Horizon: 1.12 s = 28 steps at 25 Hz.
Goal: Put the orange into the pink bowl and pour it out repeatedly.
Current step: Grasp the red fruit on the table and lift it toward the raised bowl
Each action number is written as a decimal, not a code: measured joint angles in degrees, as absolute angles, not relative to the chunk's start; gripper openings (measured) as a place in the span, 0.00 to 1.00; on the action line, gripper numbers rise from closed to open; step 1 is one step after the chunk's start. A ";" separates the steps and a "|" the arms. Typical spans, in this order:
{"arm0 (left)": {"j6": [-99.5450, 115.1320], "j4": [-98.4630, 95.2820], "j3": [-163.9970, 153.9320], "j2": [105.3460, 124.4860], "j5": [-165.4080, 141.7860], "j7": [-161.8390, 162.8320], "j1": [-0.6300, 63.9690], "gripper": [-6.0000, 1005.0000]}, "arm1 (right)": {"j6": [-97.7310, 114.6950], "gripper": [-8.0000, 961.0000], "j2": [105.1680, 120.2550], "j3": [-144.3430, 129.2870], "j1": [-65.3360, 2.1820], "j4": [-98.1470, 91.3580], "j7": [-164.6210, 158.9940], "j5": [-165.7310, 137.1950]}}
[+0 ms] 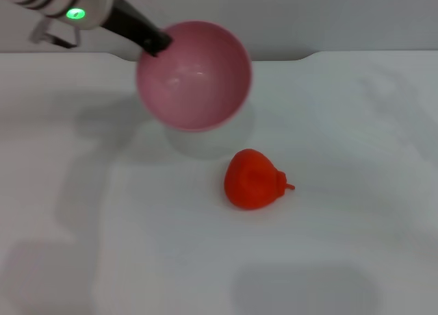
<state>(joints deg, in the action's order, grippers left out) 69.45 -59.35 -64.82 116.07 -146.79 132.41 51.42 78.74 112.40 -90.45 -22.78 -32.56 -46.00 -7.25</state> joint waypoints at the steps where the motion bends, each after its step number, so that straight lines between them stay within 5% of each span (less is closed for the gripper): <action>1: 69.45 -59.35 -64.82 116.07 -146.79 132.41 51.42 0.05 | 73.99 0.60 111.26 -89.67 -23.19 -34.20 -50.87 -12.19; 5: 71.36 -59.43 -60.63 113.99 -147.34 132.41 49.27 0.05 | 58.27 0.60 108.11 -83.09 -25.42 -40.60 -73.42 -38.70; 14: 71.78 -59.34 -59.04 112.86 -147.35 132.82 46.63 0.05 | 56.87 0.60 107.74 -71.59 -36.70 -50.14 -122.51 -109.54; 19: 71.66 -59.18 -58.96 112.83 -147.33 132.47 46.84 0.06 | 69.47 0.60 110.70 -71.86 -47.40 -46.89 -129.50 -128.44; 20: 71.61 -59.18 -58.96 112.83 -147.30 132.45 46.90 0.06 | 74.68 0.60 112.58 -71.89 -49.84 -47.29 -129.71 -132.46; 28: 71.28 -59.15 -59.41 112.83 -147.29 132.41 46.96 0.06 | 83.38 0.59 118.07 -72.33 -51.53 -52.88 -129.88 -139.20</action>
<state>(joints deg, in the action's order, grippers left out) 71.28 -59.15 -59.41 112.83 -147.29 132.41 46.96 83.38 118.07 -72.33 -51.53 -52.88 -129.88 -139.20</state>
